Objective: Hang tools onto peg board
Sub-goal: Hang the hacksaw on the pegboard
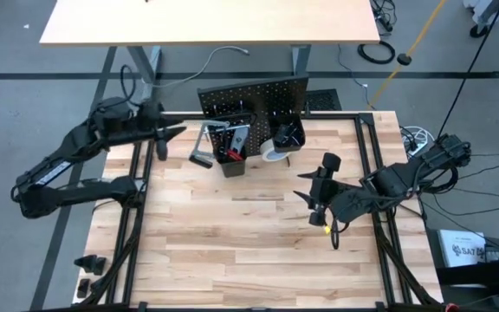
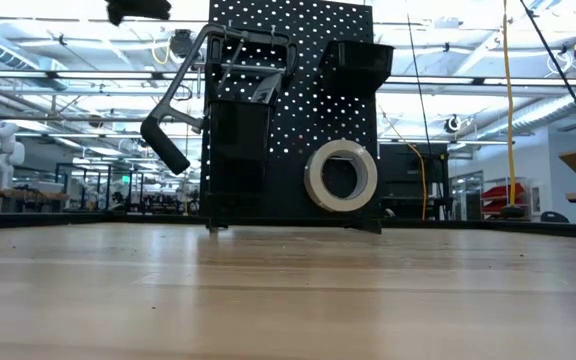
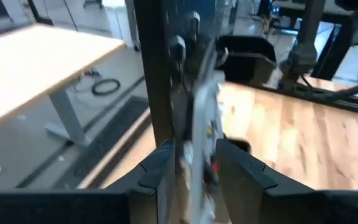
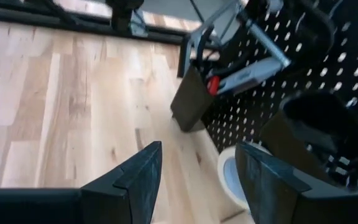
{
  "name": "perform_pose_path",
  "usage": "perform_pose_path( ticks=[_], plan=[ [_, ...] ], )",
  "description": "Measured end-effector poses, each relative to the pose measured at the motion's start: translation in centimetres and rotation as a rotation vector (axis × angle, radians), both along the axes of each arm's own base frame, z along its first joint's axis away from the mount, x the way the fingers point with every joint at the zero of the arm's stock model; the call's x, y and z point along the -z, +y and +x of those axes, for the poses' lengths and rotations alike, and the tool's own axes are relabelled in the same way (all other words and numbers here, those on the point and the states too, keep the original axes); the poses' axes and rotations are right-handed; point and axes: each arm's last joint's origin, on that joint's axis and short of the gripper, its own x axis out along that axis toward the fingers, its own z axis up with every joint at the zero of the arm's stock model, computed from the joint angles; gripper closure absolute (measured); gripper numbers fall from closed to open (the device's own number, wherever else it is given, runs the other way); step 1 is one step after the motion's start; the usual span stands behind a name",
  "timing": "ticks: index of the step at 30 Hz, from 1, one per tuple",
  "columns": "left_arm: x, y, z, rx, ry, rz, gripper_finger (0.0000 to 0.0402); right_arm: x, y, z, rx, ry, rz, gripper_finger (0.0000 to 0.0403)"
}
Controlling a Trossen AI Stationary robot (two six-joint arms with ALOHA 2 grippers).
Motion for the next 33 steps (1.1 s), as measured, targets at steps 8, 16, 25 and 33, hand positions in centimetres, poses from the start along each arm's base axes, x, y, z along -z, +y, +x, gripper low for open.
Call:
perform_pose_path(
  ticks=[8,16,25,33],
  plan=[
    [5.6,-1.4,-1.3,0.014,0.093,-0.234,0.0284,3.1,0.4,0.1,0.019,0.073,-0.016,0.0206],
    [11.8,-1.5,-1.5,-0.177,0.01,-0.427,0.0284,8.5,0.3,0.0,0.038,0.042,-0.011,0.0206],
    [14.9,-3.0,-1.8,-0.093,0.001,-0.514,0.0284,9.6,0.2,-0.2,0.055,0.048,-0.002,0.0206],
    [17.9,-3.6,-0.8,-0.012,0.048,-0.488,0.0284,9.6,0.2,-0.2,0.05,0.053,-0.003,0.0206]
  ],
)
